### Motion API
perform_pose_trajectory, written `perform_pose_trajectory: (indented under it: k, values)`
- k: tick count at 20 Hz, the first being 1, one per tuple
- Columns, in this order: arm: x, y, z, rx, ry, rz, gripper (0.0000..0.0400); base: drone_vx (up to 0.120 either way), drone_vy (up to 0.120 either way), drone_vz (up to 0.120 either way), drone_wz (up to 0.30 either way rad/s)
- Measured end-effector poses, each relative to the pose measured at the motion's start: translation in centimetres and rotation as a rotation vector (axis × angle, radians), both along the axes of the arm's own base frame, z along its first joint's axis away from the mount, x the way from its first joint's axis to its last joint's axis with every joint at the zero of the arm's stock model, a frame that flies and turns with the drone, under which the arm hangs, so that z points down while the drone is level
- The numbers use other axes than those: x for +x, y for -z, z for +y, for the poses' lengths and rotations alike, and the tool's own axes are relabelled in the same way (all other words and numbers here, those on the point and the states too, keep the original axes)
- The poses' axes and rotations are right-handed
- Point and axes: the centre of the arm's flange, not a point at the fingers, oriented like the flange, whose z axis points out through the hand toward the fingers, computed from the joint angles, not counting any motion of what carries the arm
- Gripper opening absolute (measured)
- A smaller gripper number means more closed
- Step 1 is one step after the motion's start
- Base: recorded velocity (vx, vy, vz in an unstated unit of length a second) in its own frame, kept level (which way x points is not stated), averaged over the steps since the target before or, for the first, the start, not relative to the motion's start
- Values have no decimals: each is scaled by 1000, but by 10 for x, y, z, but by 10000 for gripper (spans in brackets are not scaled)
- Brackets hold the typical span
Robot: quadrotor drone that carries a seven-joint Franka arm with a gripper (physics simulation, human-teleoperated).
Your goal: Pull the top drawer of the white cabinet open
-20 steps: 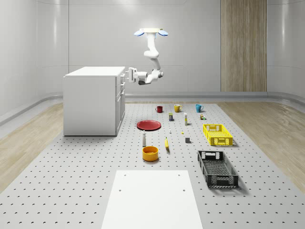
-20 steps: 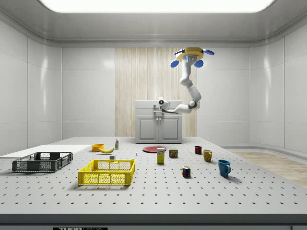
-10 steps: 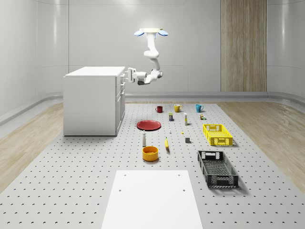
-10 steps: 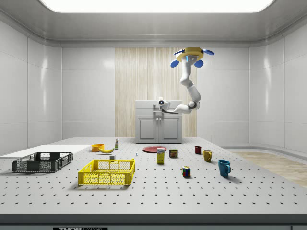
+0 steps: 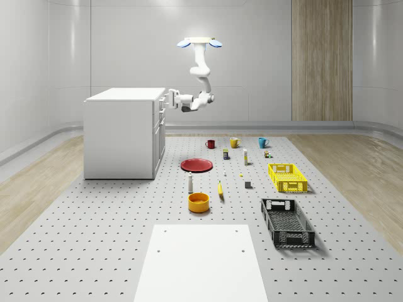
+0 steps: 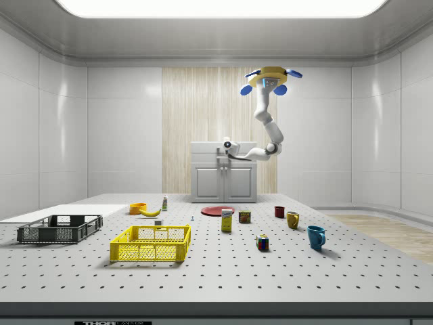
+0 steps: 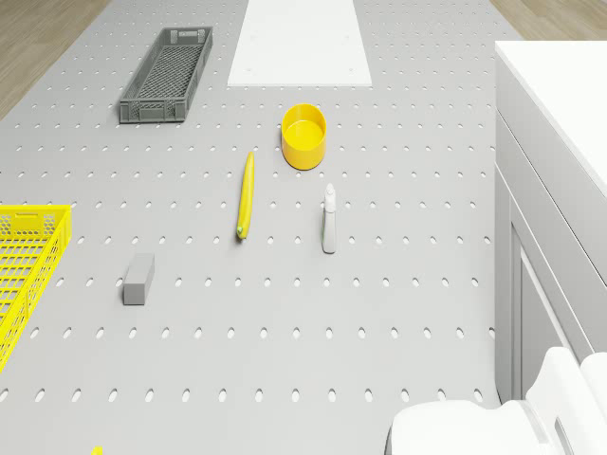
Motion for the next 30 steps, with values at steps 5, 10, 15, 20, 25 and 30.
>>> perform_pose_trajectory:
  k: [5, 10, 15, 20, 25, 30]
  values:
    - [0, 1, 4, 0, 0, 0, 305, 0, 0, 0, 0]
    - [0, 1, 8, 0, 0, 0, 305, 0, 0, 0, 0]
    - [0, 1, 11, 0, 0, 0, 305, 0, 0, 0, 0]
    - [0, 1, 15, 0, 0, 0, 305, 0, 0, 0, 0]
    - [0, 1, 17, 0, 0, 0, 305, 0, 0, 0, 0]
    - [0, 1, 18, 0, 1, 0, 162, 0, 0, 0, 0]
